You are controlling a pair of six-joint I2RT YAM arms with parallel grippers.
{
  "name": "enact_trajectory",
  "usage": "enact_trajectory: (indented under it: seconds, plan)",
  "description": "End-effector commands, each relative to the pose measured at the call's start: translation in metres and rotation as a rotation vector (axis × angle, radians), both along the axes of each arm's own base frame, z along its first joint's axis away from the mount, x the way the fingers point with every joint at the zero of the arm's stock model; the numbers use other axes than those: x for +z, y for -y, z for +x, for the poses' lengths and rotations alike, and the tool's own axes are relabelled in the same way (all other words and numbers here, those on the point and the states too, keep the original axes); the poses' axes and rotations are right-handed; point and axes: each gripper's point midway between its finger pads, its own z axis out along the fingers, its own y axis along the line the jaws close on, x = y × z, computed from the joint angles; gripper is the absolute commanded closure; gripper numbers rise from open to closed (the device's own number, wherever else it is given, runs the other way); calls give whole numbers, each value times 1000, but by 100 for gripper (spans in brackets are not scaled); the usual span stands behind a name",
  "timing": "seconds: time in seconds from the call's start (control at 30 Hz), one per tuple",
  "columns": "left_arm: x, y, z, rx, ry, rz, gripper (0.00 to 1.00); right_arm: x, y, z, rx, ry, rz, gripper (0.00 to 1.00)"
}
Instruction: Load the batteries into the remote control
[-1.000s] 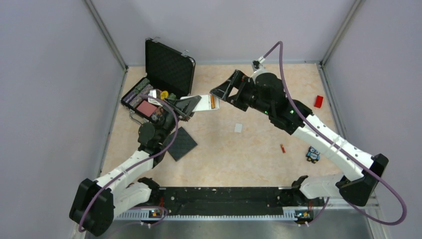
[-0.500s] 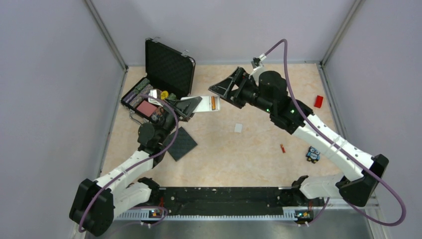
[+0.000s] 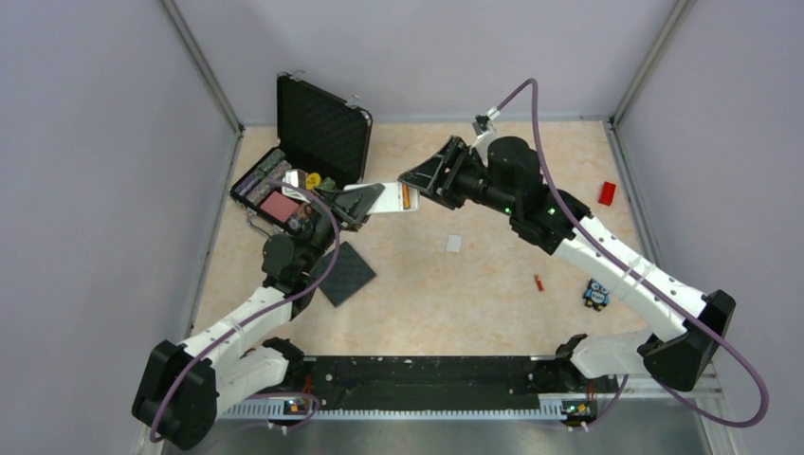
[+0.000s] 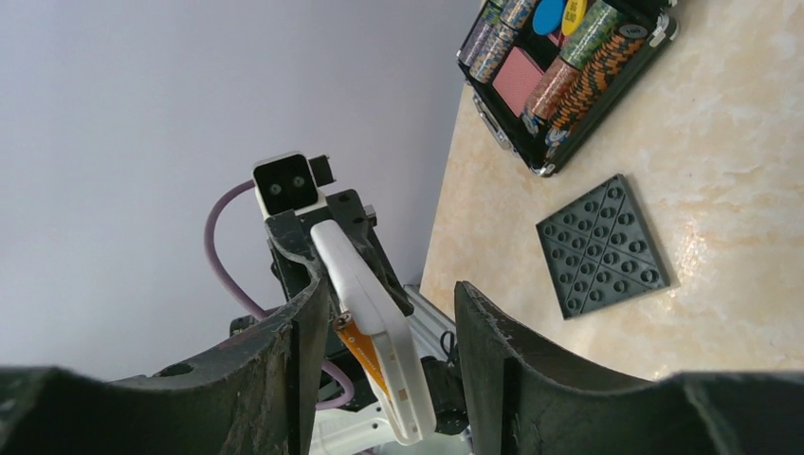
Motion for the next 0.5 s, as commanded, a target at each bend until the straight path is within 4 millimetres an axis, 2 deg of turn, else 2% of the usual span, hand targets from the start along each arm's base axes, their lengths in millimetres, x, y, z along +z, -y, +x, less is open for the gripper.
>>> enact_trajectory:
  seconds: [0.0,0.3,0.47]
  plan:
    - [40,-8,-16,-3,130,-66,100,1,-1,1,9,-4,20,51]
    - [41,-14,-9,21,91,-117,100,2,-1,1,12,4,28,58]
    - [54,-26,-9,32,78,-217,100,3,-3,0,25,16,43,65]
